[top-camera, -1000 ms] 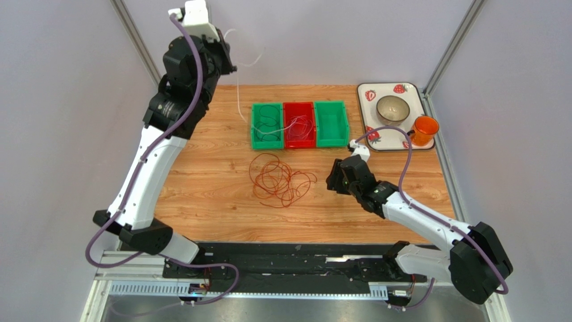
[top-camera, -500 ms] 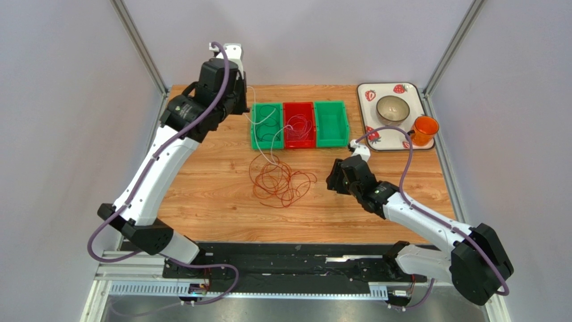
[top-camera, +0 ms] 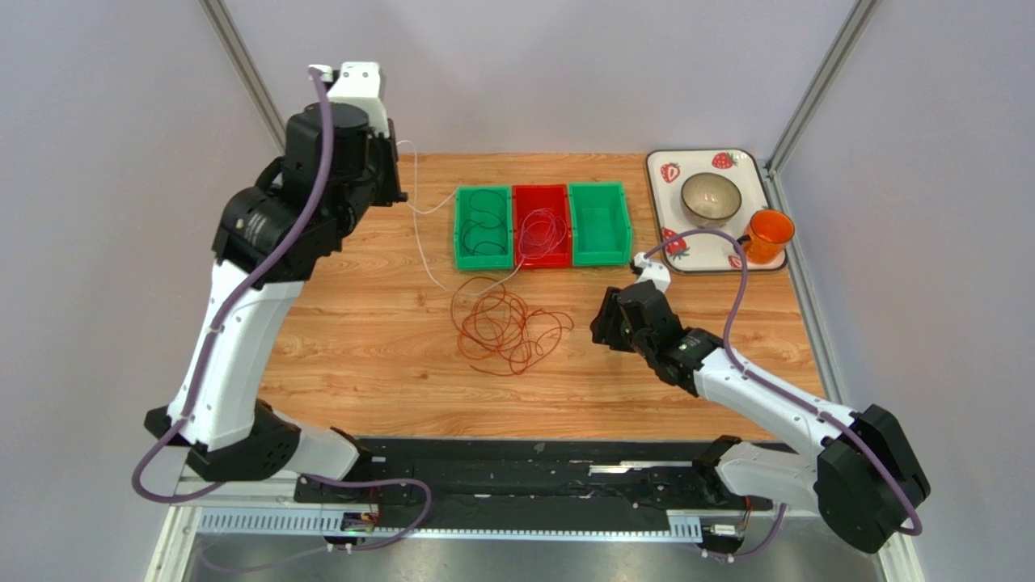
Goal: Untangle the cables
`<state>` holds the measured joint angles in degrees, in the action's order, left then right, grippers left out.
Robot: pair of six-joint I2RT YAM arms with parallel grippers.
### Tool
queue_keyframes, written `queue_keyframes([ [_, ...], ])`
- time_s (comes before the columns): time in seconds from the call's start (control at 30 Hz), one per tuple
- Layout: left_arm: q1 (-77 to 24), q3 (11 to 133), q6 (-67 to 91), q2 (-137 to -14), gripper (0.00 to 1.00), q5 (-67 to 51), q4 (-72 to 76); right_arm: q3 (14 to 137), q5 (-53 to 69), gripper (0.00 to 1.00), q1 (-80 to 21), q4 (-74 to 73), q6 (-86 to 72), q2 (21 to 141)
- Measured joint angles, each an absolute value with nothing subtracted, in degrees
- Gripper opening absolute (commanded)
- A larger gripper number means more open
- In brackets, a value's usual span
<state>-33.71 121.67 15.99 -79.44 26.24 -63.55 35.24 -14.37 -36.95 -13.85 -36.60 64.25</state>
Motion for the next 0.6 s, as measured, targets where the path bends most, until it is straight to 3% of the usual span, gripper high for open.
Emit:
queue_keyframes([
  [0.27, -33.71, 125.99, 16.19, -85.06, 0.00, 25.34, -64.99, 35.18, -14.00, 0.50, -36.95, -13.82, -36.58, 64.23],
  [0.6, -33.71, 132.16, 15.27, -76.64, 0.00, 25.04, -64.62, 35.07, -13.98, 0.49, -36.93, -13.80, -36.58, 63.88],
])
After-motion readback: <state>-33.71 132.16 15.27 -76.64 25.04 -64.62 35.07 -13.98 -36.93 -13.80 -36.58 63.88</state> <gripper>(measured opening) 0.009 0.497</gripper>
